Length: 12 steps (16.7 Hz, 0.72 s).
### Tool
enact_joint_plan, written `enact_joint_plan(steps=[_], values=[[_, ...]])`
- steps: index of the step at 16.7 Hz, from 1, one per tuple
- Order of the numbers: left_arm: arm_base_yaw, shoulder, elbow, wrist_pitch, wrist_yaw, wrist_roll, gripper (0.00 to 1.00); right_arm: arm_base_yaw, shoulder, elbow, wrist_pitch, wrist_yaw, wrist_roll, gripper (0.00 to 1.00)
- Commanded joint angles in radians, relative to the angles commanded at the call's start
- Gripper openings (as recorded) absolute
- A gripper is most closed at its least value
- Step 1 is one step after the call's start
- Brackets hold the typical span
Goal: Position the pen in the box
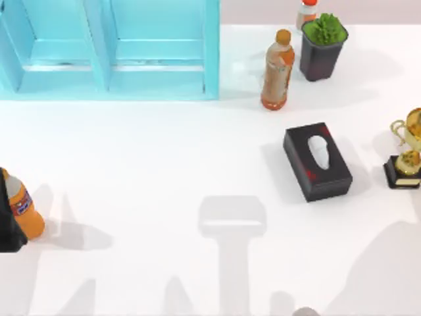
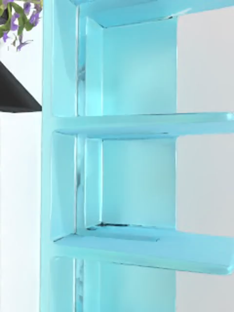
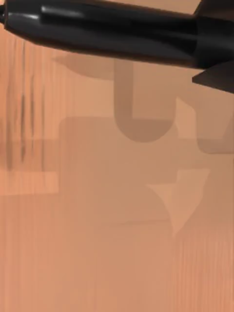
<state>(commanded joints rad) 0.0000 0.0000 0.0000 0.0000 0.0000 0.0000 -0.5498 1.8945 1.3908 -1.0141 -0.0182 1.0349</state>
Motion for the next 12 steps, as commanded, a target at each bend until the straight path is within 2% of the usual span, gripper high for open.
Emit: enact_joint_plan(steps=[12], values=[[0.000, 0.000, 0.000, 0.000, 0.000, 0.000, 1.00, 0.000, 0.000, 0.000, 0.000, 0.000, 0.000, 0.90]])
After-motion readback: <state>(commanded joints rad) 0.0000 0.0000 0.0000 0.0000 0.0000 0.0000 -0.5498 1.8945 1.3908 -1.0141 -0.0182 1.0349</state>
